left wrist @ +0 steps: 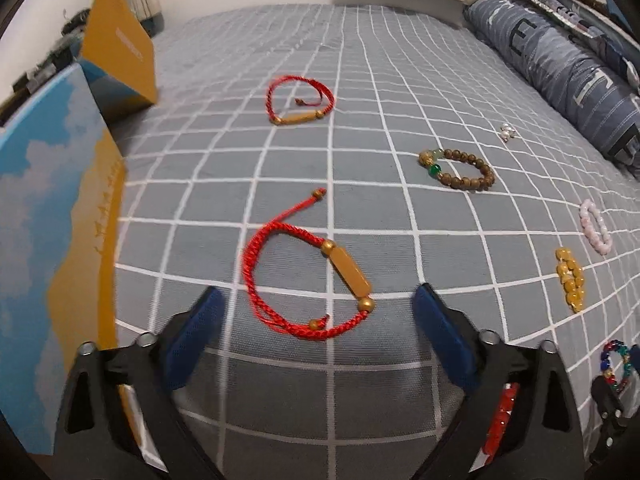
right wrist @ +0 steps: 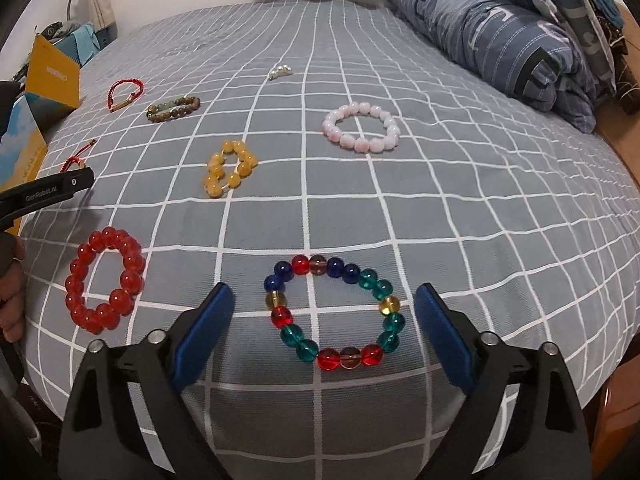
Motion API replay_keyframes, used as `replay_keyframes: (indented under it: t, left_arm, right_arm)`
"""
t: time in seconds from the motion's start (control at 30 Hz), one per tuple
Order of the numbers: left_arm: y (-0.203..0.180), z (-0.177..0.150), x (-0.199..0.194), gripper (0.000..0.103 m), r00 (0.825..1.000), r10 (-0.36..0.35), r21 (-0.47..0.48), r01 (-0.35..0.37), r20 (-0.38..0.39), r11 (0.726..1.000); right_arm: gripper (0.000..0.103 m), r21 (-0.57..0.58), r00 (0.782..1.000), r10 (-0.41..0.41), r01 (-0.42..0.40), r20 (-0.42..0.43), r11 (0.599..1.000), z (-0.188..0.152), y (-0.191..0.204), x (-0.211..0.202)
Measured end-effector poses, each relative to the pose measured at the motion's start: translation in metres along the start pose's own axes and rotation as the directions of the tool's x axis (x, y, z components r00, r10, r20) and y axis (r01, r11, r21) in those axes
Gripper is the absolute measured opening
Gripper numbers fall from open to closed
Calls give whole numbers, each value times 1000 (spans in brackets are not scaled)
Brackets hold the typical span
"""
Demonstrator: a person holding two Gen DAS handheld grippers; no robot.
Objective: Organize jewelry
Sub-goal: 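Grasp the multicolour bead bracelet with the right tool while the left tool grasps the red string bracelet, then lift both bracelets and carry them over the white box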
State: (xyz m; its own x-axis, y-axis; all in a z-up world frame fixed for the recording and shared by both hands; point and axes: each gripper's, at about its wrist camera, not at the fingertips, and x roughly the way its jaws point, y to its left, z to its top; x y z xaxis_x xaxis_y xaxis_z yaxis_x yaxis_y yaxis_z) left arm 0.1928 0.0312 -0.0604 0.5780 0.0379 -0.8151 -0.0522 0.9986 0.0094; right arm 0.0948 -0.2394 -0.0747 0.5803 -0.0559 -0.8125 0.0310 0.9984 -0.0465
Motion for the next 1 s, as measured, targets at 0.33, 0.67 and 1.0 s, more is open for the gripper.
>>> replay_keyframes:
  t: [0.33, 0.67, 1.0]
  left_arm:
    - [6, -2, -3, 37, 999, -33, -12, 32, -20, 999]
    - [8, -4, -12, 11, 997, -71, -20, 71, -8, 997]
    - [5, -5, -29, 11, 996, -75, -4, 75, 41, 997]
  right_arm:
    - [38, 18, 1000, 22, -22, -2, 1000, -1, -2, -1]
    - [19, 25, 1000, 17, -18, 14, 1000, 0, -3, -5]
    - [18, 31, 998, 21, -23, 61, 999, 1, -5, -15]
